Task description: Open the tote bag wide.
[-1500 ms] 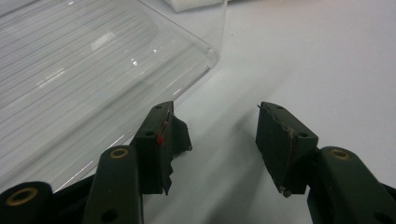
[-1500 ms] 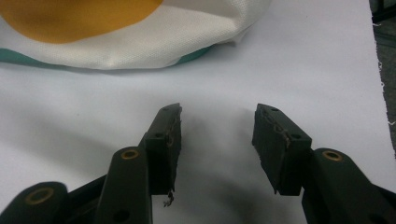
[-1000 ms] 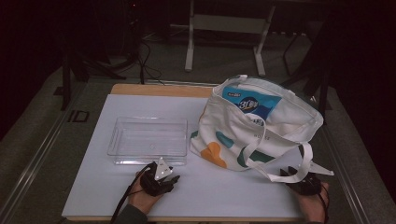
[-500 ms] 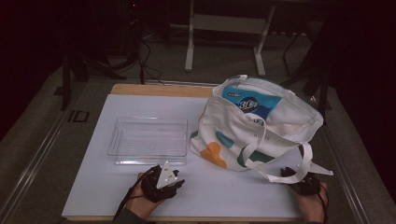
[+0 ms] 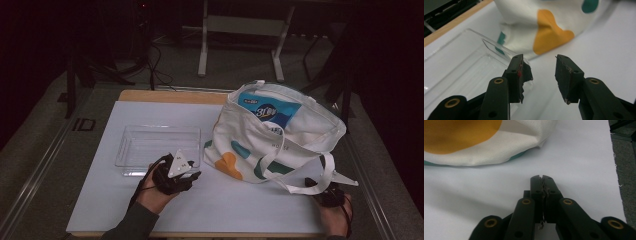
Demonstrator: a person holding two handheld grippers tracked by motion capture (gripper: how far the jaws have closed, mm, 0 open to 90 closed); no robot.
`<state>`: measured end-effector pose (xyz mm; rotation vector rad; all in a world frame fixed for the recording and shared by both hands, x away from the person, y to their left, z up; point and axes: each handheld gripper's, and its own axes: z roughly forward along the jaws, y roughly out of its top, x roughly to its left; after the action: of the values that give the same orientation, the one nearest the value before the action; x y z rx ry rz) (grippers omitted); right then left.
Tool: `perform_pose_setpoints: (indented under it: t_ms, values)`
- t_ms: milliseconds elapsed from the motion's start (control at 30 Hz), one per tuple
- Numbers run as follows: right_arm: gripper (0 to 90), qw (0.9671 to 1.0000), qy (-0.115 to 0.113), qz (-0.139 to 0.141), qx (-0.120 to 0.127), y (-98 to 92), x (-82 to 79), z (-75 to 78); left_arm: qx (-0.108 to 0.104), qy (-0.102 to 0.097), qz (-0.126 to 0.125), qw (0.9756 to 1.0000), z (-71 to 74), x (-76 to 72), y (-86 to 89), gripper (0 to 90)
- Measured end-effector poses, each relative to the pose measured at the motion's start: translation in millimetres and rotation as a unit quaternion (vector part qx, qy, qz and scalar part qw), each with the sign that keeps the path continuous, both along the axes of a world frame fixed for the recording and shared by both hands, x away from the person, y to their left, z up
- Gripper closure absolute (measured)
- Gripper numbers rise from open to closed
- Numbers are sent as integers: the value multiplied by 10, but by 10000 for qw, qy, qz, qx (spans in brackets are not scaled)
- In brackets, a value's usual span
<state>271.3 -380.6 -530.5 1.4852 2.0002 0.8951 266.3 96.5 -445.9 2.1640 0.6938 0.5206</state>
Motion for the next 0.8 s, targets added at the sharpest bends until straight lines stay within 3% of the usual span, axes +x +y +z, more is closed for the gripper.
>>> perform_pose_setpoints:
  t_ms: [133, 433, 800]
  values:
    - [900, 10000, 18, 59, -6, 15, -1, 7, -112, 58, 114, 9999, 56, 153, -21, 590]
    - [898, 9999, 23, 115, 24, 44, 5, -4, -412, 233, 26, 9989, 243, 522, -72, 706]
    - [885, 9999, 41, 98, 43, 31, 6, -11, -324, 42, 30, 9995, 488, 805, -203, 733]
